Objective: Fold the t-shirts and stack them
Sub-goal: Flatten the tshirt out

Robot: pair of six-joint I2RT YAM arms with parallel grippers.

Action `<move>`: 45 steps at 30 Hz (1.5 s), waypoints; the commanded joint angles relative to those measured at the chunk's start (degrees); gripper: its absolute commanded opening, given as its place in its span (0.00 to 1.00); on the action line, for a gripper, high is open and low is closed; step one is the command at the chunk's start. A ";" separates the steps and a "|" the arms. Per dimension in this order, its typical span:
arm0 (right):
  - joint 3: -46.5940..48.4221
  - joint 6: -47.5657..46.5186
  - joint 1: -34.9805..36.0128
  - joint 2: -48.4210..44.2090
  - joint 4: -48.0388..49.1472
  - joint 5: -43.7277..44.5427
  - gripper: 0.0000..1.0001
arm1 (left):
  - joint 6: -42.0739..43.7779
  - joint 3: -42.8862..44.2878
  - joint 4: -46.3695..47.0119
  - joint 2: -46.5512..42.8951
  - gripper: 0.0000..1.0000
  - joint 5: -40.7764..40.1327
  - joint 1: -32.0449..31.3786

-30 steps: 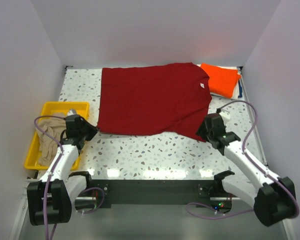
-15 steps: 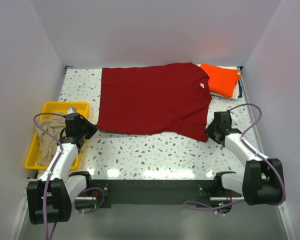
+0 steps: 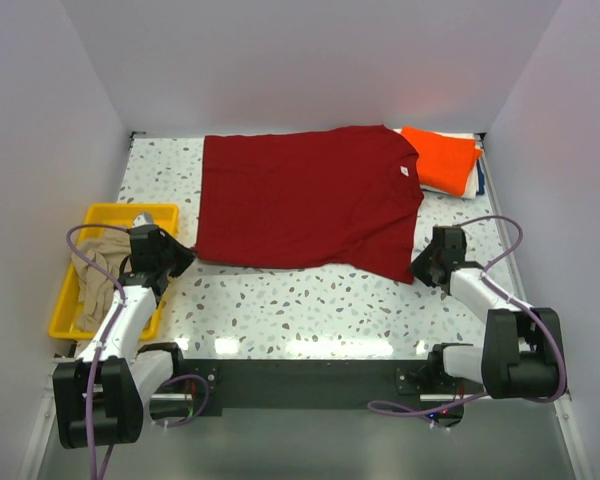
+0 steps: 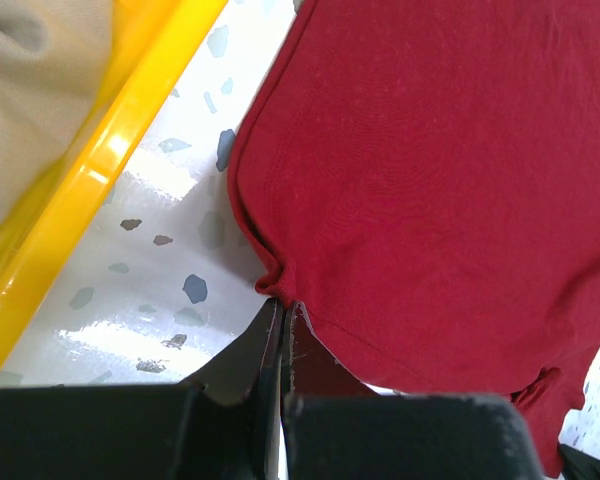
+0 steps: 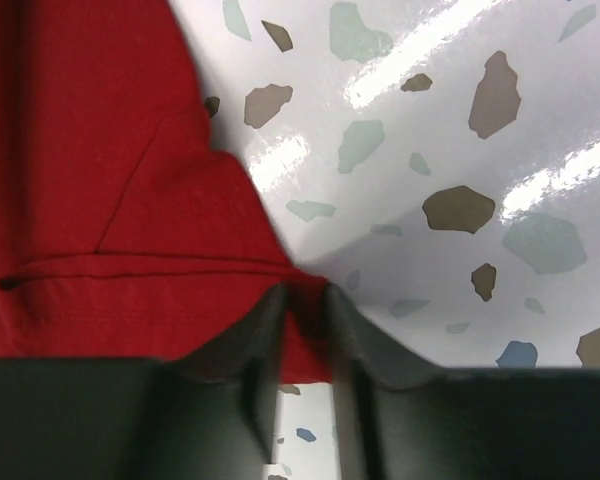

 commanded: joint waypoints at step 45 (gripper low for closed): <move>28.93 -12.87 -0.82 -47.67 -45.99 0.59 0.00 | -3.42 10.13 -26.24 -23.12 0.00 -15.91 -0.22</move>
